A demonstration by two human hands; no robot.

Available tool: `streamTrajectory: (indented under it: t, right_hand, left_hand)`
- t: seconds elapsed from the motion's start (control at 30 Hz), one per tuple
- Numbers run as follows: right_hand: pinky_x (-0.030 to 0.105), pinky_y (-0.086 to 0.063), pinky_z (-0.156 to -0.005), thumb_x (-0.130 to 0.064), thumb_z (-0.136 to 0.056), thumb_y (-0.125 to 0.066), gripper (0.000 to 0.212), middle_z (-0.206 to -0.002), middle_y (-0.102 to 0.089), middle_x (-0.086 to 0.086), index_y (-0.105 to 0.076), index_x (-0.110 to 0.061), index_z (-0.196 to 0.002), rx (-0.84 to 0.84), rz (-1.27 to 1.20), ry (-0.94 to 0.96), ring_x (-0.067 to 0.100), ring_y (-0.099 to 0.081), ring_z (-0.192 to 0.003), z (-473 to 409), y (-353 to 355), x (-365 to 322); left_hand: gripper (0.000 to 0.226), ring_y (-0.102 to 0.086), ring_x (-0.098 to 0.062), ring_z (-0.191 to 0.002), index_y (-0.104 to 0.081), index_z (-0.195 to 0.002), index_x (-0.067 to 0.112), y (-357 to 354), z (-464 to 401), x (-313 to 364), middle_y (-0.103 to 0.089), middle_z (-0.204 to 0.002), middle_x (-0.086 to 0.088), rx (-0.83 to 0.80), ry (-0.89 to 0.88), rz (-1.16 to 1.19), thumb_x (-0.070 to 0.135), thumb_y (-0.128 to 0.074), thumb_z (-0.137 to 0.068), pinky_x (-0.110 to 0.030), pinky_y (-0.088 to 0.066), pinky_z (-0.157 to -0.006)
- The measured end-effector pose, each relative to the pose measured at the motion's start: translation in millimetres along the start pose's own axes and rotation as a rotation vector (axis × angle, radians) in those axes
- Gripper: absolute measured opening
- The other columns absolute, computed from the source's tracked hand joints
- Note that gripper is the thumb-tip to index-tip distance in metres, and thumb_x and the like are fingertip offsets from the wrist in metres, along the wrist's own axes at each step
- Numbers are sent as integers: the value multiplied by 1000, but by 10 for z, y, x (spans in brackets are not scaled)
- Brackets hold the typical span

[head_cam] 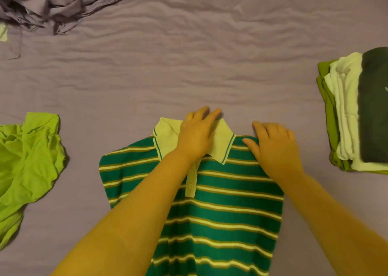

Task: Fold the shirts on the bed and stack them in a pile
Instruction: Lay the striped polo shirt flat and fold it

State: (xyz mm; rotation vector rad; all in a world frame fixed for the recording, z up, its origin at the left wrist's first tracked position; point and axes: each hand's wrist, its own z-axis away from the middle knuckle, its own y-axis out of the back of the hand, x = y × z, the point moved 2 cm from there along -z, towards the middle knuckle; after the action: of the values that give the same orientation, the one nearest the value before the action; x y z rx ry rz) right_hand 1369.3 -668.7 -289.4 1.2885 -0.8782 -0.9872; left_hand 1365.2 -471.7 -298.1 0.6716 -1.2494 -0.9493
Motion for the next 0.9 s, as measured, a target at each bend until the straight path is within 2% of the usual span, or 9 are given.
streamTrajectory:
  t: [0.1, 0.17, 0.27, 0.4, 0.53, 0.67, 0.73, 0.8, 0.9]
  right_hand:
    - [53, -38, -99, -46, -90, -34, 55, -126, -57, 18, -55, -8, -123, 66, -27, 49, 38, -48, -122, 308, -50, -223]
    - [57, -25, -108, -48, -90, -31, 57, -138, -48, 16, -48, -13, -131, 11, -37, 103, 36, -34, -134, 588, -162, -418]
    - [60, -19, -109, -52, -93, -23, 57, -146, -41, 13, -36, -21, -139, -108, -63, 227, 34, -22, -140, 1011, -385, -664]
    - [62, -19, -108, -60, -95, -14, 60, -151, -32, 9, -27, -29, -144, -178, -63, 243, 32, -19, -141, 1197, -584, -707]
    - [62, -16, -110, -61, -94, -16, 62, -153, -26, 9, -21, -28, -146, -172, -29, 252, 33, -18, -142, 1201, -609, -700]
    - [60, -15, -110, -59, -92, -19, 64, -151, -31, 13, -30, -23, -145, -191, -13, 173, 36, -21, -141, 1359, -544, -812]
    - [58, -16, -109, -58, -93, -13, 66, -148, -35, 14, -35, -21, -142, -234, -45, 166, 36, -24, -139, 1588, -513, -889]
    - [59, -16, -108, -57, -95, -5, 65, -148, -36, 14, -31, -22, -143, -271, -72, 212, 36, -22, -139, 1917, -515, -945]
    - [57, -13, -110, -52, -97, -3, 60, -148, -37, 15, -29, -24, -142, -323, -102, 253, 36, -20, -140, 2438, -543, -1008]
  left_hand:
    - [58, -45, -39, -123, -54, -131, 13, -30, 349, 62, -47, -138, -18, 291, -19, -70, -5, -62, -77, -47, -43, -96]
    - [59, -40, -39, -130, -52, -132, 13, -177, 687, 80, -45, -141, -18, 344, -25, -153, -3, -64, -76, -52, -37, -103]
    - [48, -21, -34, -142, -41, -141, 21, -474, 1236, 75, -30, -152, -13, 247, -60, -267, 20, -49, -93, -58, -22, -113]
    - [50, -17, -31, -144, -37, -144, 25, -754, 1645, -30, -24, -155, -10, 92, -58, -373, 44, -31, -98, -60, -20, -111]
    - [54, -18, -32, -144, -29, -147, 25, -793, 1684, -128, -24, -156, -8, 12, -73, -422, 49, -22, -99, -62, -26, -108]
    - [55, -21, -34, -143, -29, -147, 26, -735, 1861, -90, -18, -157, -10, 3, 14, -422, 48, -27, -97, -59, -22, -112]
    - [54, -24, -34, -142, -31, -145, 26, -758, 2155, -65, -20, -156, -10, -13, 67, -404, 47, -27, -96, -59, -26, -110]
    - [53, -26, -35, -141, -33, -144, 26, -829, 2528, -36, -26, -154, -10, -37, 110, -386, 47, -27, -96, -60, -30, -108]
    - [54, -25, -35, -141, -32, -145, 27, -988, 3098, -11, -28, -153, -10, -71, 164, -386, 47, -27, -96, -59, -24, -109]
